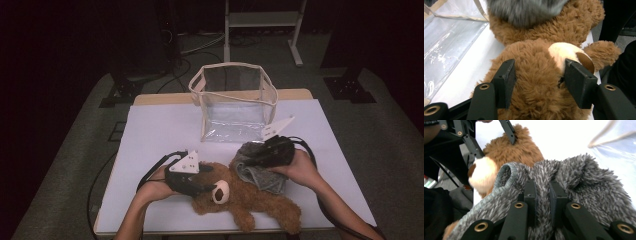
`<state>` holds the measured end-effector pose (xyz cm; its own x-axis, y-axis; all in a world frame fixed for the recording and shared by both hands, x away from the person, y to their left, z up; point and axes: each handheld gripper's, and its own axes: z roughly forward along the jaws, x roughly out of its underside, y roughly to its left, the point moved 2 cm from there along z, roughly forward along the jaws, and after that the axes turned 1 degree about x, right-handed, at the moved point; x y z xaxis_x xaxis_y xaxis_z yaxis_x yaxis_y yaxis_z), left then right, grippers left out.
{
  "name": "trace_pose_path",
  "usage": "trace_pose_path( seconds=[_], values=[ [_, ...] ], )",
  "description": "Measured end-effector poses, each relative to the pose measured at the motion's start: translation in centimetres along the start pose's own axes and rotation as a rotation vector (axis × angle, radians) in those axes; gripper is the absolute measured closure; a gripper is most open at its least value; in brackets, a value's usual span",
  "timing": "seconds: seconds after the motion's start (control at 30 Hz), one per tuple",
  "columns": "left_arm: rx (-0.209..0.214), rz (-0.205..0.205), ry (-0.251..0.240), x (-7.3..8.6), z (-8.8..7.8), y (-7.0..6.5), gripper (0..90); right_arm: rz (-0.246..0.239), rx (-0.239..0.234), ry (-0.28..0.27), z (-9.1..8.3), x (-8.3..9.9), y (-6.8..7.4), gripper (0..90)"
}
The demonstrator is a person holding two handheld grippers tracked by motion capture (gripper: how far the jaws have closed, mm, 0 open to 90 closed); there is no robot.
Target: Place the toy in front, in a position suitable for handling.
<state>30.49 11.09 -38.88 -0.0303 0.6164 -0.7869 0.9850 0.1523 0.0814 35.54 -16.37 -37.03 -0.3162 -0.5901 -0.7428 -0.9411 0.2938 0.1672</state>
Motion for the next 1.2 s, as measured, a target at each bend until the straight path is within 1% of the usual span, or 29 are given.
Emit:
trace_pose_path(
  seconds=[0.03,0.07,0.2,0.23,0.27,0.3,0.33,0.4,0.5,0.57,0.63,0.7,0.77,0.83,0.9,1.03,1.13,1.2],
  values=[
    [-0.001,0.000,0.001,0.0,0.0,0.0,43.0,0.006,0.007,-0.011,-0.6,0.3,-0.1,78.0],
    [-0.002,-0.001,0.001,0.0,0.0,0.0,42.8,0.013,0.023,-0.021,-1.7,0.9,-0.3,78.0],
    [0.001,-0.004,0.000,0.0,0.0,0.1,42.4,0.051,0.075,-0.026,-4.8,2.9,-0.8,77.9],
    [0.001,-0.004,0.000,0.0,0.0,0.1,42.4,0.051,0.075,-0.026,-4.8,2.9,-0.8,77.9],
    [0.001,-0.007,-0.004,0.1,0.0,0.1,42.4,0.069,0.084,-0.031,-5.5,3.5,-1.0,77.9],
    [0.002,-0.008,-0.006,0.1,0.1,0.2,42.2,0.107,0.091,-0.047,-6.4,4.7,-1.4,77.8],
    [0.002,-0.010,-0.008,0.1,0.1,0.2,42.2,0.121,0.090,-0.055,-6.5,5.0,-1.5,77.8],
    [0.003,-0.014,-0.010,0.1,0.2,0.2,42.2,0.148,0.073,-0.076,-6.4,5.5,-1.7,77.6],
    [0.002,-0.006,-0.004,0.1,0.2,0.2,42.2,0.147,0.060,-0.081,-5.4,5.1,-1.8,77.3],
    [0.001,-0.006,-0.003,0.0,0.2,0.2,42.2,0.137,0.042,-0.082,-4.4,4.2,-1.7,77.0],
    [0.000,-0.001,0.001,0.0,0.2,0.2,42.1,0.115,0.029,-0.073,-3.2,2.9,-1.5,77.0],
    [0.000,0.003,0.003,-0.1,0.2,0.1,41.9,0.097,0.008,-0.062,-1.8,1.5,-1.2,77.0],
    [0.000,0.004,0.002,-0.1,0.2,0.1,41.9,0.079,-0.011,-0.055,-0.4,0.4,-1.0,76.7],
    [-0.001,0.002,0.002,0.0,0.2,0.1,41.8,0.072,-0.015,-0.029,0.9,-0.2,-0.9,76.0],
    [-0.005,0.001,0.000,0.0,0.1,0.1,41.7,0.080,-0.006,-0.014,1.4,-0.2,-1.0,75.8],
    [-0.005,0.000,-0.002,0.1,0.1,0.1,41.6,0.114,0.004,-0.044,-0.1,1.0,-1.6,76.0],
    [-0.005,-0.011,-0.008,0.1,0.1,0.2,41.0,0.135,0.022,-0.070,-1.9,2.6,-1.9,76.2],
    [-0.005,-0.013,-0.009,0.1,0.1,0.2,40.9,0.159,0.037,-0.088,-3.2,4.0,-2.1,76.2]
  ],
)
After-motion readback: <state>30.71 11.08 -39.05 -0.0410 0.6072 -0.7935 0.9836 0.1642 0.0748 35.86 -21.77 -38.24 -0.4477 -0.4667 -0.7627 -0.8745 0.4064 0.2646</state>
